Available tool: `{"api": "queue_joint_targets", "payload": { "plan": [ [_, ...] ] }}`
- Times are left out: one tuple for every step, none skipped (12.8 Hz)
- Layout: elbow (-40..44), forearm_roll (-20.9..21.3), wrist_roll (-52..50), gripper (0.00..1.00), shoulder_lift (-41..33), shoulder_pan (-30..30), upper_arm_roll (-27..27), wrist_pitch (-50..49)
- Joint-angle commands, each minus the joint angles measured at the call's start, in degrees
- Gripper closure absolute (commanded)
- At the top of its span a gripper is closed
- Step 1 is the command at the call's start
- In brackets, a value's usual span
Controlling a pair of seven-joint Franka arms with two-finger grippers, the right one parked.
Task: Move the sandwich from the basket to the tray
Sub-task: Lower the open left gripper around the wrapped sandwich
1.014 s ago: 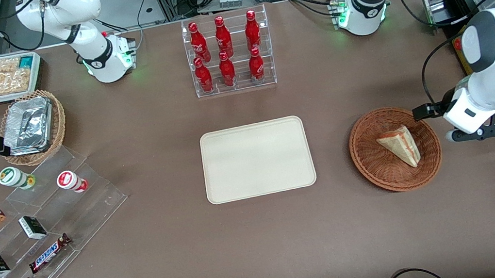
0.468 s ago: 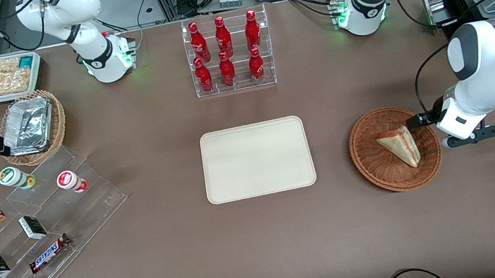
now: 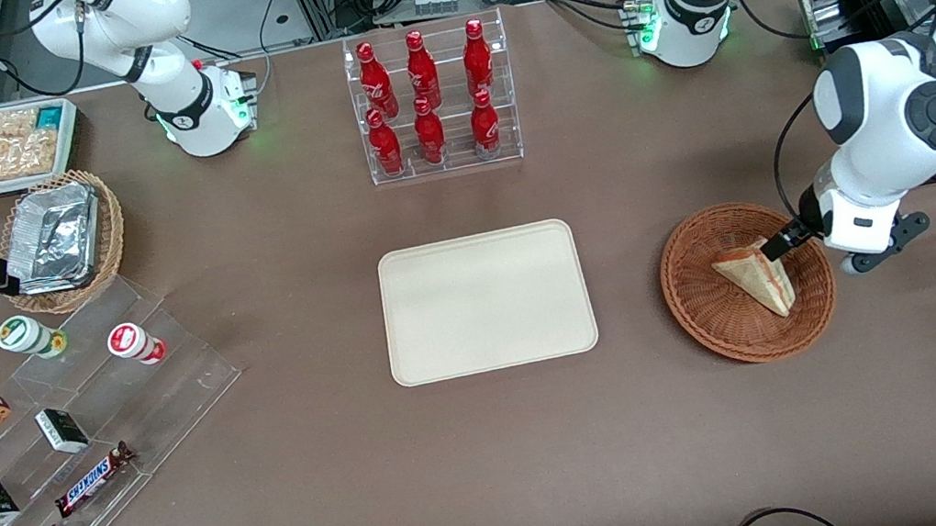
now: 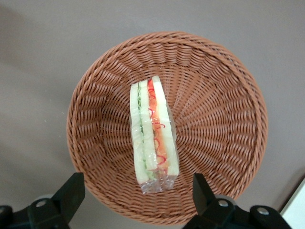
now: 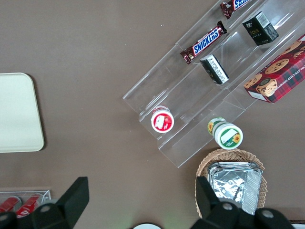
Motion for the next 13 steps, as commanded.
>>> {"api": "queue_joint_targets", "payload": {
  "plan": [
    [-2.23,0.70,-12.97,0.00,-1.45,-0.19,-0.84,3.35],
    [-2.49,0.70,-16.15,0.00,-1.01,-0.19,-1.28,4.66],
    [-2.67,0.70,-17.75,0.00,-0.74,-0.45,-1.63,5.20],
    [-2.67,0.62,-18.98,0.00,-0.13,-0.62,-1.63,5.38],
    [-2.67,0.62,-19.87,0.00,0.57,-0.71,-1.63,5.90],
    [-2.67,0.62,-20.05,0.00,1.36,-0.71,-1.63,6.60],
    [-2.58,0.62,-20.05,0.00,2.50,-1.06,-1.63,6.87],
    [-2.58,0.70,-19.96,0.00,3.29,-1.59,-1.63,7.05],
    [-2.49,0.70,-19.61,0.00,3.65,-1.59,-1.63,6.96],
    [-2.58,0.70,-19.26,0.00,3.74,-1.59,-1.63,6.87],
    [-2.49,0.70,-18.91,0.00,4.00,-1.59,-1.63,6.79],
    [-2.32,0.88,-18.82,0.00,4.53,-1.59,-1.63,6.79],
    [-2.23,1.58,-18.65,0.00,5.23,-1.59,-1.63,6.87]
  ]
}}
